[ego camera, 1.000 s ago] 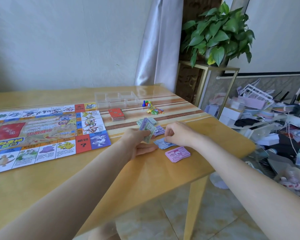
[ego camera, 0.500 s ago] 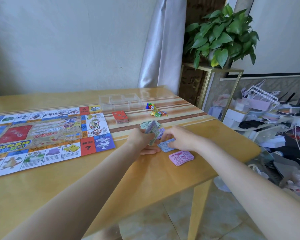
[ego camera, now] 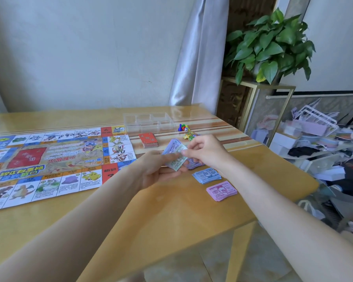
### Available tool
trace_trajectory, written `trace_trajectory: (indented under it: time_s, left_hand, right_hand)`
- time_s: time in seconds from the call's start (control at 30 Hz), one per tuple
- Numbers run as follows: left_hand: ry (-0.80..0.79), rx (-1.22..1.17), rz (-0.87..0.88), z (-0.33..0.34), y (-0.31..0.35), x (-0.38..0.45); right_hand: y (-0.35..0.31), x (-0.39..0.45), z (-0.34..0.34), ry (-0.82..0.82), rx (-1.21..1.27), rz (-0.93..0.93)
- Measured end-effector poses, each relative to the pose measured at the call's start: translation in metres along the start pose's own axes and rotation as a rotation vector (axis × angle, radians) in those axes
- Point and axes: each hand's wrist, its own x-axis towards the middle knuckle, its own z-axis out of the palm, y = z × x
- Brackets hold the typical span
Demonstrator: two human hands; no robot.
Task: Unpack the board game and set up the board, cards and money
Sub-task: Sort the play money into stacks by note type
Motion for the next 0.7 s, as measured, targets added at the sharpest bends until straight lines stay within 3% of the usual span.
trace_trajectory:
  time_s: [0.13,0.27,0.53,0.7]
  left_hand:
    - [0.079,-0.021,0.096,-0.008,0.007,0.002]
    - [0.189,0.095,0.134,-0.029,0.016,0.007]
    - [0.197,0.089,0.128,-0.048,0.020,0.028]
    - [0.161,0.067,0.096,-0.033,0.012,0.043]
  right_hand:
    - [-0.003,0.011,0.007,0.024,0.174,0.016]
    - [-0.002,0.036,-0.001,0.177,0.380,0.088]
    - [0.025,0.074,0.009,0.161,0.134,0.206]
    - [0.030,0.079,0.019,0.147,-0.363,0.220]
